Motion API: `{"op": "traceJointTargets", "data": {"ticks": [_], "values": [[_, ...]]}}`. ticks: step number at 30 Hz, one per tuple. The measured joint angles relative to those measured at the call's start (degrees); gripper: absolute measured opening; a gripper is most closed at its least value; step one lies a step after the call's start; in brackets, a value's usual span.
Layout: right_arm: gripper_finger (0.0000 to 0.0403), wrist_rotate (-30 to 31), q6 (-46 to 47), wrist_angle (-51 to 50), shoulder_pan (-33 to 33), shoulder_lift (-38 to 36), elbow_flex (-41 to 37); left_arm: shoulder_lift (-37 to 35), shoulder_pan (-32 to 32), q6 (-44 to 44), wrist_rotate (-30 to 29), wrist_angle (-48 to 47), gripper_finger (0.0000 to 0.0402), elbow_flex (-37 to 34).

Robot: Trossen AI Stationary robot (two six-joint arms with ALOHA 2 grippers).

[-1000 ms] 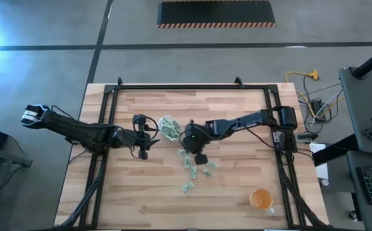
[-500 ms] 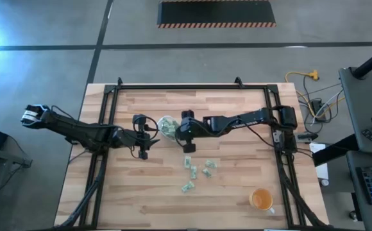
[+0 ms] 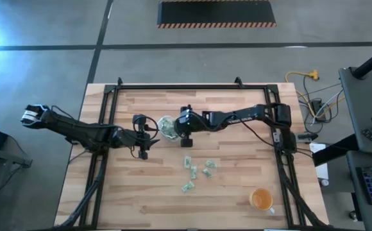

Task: Pick and place Stevia / Truvia into bins
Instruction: Put the stevia packet into the transparent bin

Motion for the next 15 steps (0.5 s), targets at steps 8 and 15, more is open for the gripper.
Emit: {"op": "traceJointTargets", "data": {"ticks": [8, 15], "values": [[0.0022, -0.7, -1.2, 0.4, -0.5, 2.1, 0.0, 0.0, 0.0, 0.0, 0.0, -0.4, 0.018, 0.0], [0.0082, -0.8, -1.0, 0.4, -0.4, 2.1, 0.0, 0.0, 0.0, 0.0, 0.0, -0.4, 0.018, 0.0]]}}
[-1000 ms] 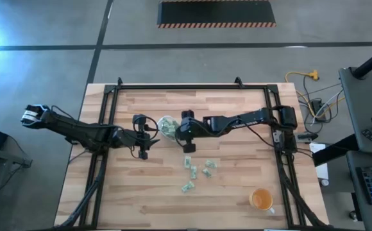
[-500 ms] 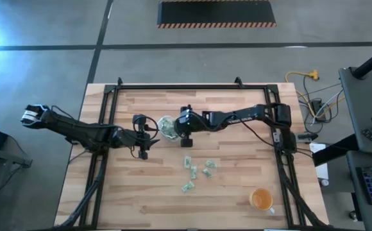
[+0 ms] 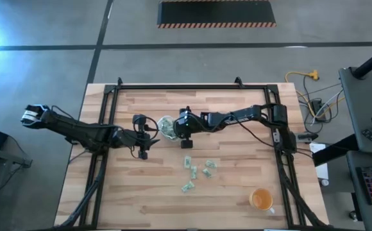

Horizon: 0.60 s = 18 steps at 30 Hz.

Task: Pick and place Stevia / Truvia into bins
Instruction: Put the stevia packet into the transparent bin

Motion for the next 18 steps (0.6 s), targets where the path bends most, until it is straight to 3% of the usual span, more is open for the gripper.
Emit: {"op": "traceJointTargets", "data": {"ticks": [7, 14, 18], "values": [[0.0154, 0.3, -0.2, -2.7, 0.1, -1.9, 0.3, 0.0, 0.0, 0.0, 0.0, 0.0, 0.018, 0.0], [0.0181, 0.5, 4.0, -12.4, 0.6, -8.4, 1.2, 0.5, 0.0, -0.1, 0.7, 0.2, 0.018, 0.0], [0.0182, 0.4, 8.4, -21.8, 1.8, -11.3, 0.9, 3.4, 0.0, 0.3, 11.4, 3.1, 0.018, 0.0]]}}
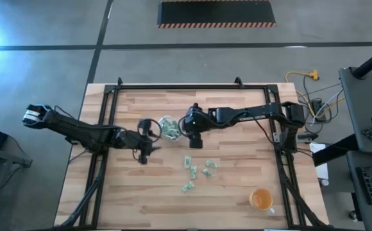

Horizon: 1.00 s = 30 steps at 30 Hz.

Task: Pick and place Stevia / Truvia into bins
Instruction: Put the stevia packet into the transparent bin

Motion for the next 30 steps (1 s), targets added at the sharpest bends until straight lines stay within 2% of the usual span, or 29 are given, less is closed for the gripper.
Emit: {"op": "traceJointTargets", "data": {"ticks": [4, 6, 11, 21, 25, 30], "values": [[0.0182, -0.1, 4.1, -7.9, 1.4, -0.3, -0.5, 6.2, -0.1, 4.4, 12.3, 7.6, 0.018, 0.0], [0.018, -0.1, 5.3, -9.3, 1.9, -0.3, -1.3, 10.4, -0.1, 6.3, 14.4, 11.8, 0.018, 0.0], [0.0172, 0.0, 7.9, -10.7, 2.6, -0.3, -4.6, 22.0, 0.0, 9.1, 14.5, 20.5, 0.018, 1.7], [0.015, 0.3, 13.5, -14.6, 2.1, -0.9, -9.1, 39.9, 0.1, 9.1, 14.5, 21.1, 0.018, 11.5], [0.0142, 0.2, 13.5, -14.5, 2.1, -1.0, -9.4, 44.9, 0.3, 8.7, 14.8, 21.1, 0.018, 15.3], [0.0132, 0.2, 13.4, -14.5, 2.1, -1.1, -9.4, 47.5, 1.2, 6.2, 16.1, 20.3, 0.018, 17.8]]}}
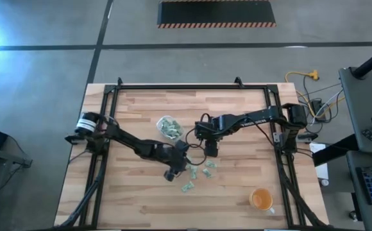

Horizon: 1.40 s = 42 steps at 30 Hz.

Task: Pick and place Stevia / Truvia into bins
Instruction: Put the stevia packet into the transparent bin

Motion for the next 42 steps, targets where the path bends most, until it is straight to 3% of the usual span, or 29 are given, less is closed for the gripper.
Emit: {"op": "traceJointTargets", "data": {"ticks": [11, 20, 32, 42], "values": [[0.0119, 0.0, -0.1, 0.3, 0.0, 0.0, -0.3, 0.2, 5.6, -9.2, 4.8, -2.4, 0.018, -0.3], [0.0115, -0.1, -0.1, 0.5, 0.0, 0.0, -0.4, 0.5, 6.7, -9.7, 8.8, -3.4, 0.0178, -0.3], [0.0099, -0.1, -0.1, 0.5, 0.0, 0.0, -0.4, 0.3, 6.7, -9.6, 9.4, -4.1, 0.0101, -0.3], [0.0085, -0.1, -0.1, 0.7, 0.0, 0.0, -0.4, -2.2, 6.7, -9.1, 9.0, -6.4, 0.0069, -0.5]]}}
